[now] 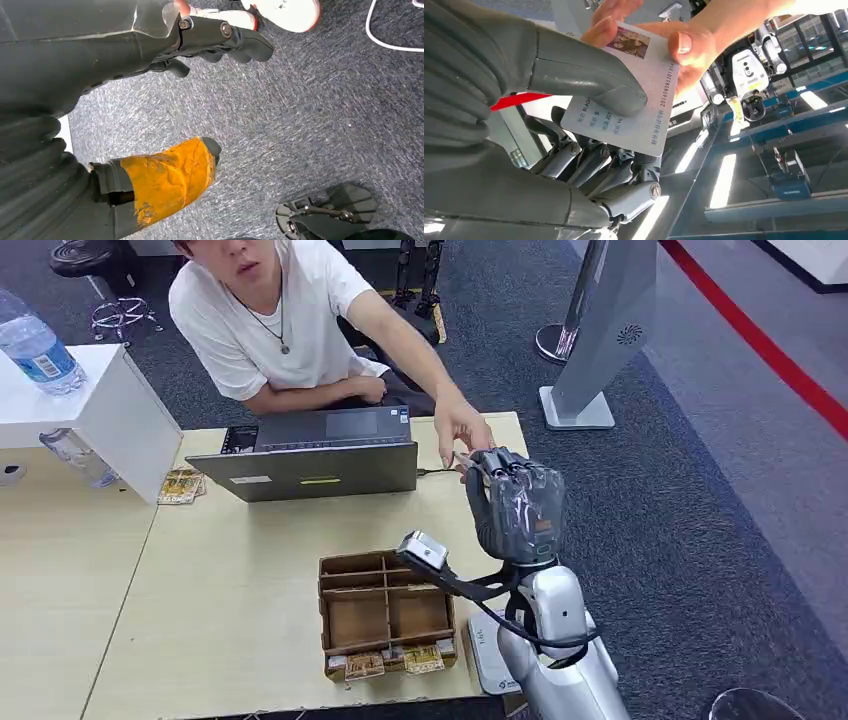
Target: Pass the card to the sensor for recognition and then transmit it.
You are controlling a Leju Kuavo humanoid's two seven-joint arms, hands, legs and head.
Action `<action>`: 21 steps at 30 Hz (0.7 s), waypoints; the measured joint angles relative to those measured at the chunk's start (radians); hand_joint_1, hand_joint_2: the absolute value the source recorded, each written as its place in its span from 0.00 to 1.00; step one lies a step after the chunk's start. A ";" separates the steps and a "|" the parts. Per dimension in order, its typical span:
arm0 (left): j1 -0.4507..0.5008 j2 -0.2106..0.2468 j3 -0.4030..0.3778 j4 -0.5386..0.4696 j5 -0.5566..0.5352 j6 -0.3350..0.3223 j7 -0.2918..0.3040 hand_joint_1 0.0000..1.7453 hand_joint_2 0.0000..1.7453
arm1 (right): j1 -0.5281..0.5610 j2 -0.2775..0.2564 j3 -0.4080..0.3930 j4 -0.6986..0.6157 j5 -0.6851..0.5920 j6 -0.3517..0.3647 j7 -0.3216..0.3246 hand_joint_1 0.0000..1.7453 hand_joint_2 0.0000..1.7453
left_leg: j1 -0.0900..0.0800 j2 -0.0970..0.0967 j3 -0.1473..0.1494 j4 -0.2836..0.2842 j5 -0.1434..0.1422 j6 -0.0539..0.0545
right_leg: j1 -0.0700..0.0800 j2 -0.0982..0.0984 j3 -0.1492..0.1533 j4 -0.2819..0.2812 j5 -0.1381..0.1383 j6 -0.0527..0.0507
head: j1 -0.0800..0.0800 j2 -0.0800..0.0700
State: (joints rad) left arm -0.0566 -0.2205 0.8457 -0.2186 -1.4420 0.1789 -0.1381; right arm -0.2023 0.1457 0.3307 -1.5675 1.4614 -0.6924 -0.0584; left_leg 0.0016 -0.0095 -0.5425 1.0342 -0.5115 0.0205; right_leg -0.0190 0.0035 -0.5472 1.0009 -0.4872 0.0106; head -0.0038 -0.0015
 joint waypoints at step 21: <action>0.000 0.000 0.000 0.000 0.000 0.000 0.000 0.00 1.00 | 0.000 0.000 0.000 0.000 0.001 0.000 0.003 1.00 1.00 | 0.000 0.000 0.000 0.000 0.000 0.000 | 0.000 0.000 0.000 0.000 0.000 0.000 | 0.000 0.000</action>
State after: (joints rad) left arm -0.0566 -0.2205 0.8457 -0.2186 -1.4420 0.1789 -0.1381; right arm -0.2024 0.1457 0.3307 -1.5675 1.4622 -0.6924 -0.0557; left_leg 0.0016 -0.0095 -0.5426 1.0342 -0.5115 0.0205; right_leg -0.0190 0.0035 -0.5472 1.0009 -0.4872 0.0106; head -0.0042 -0.0015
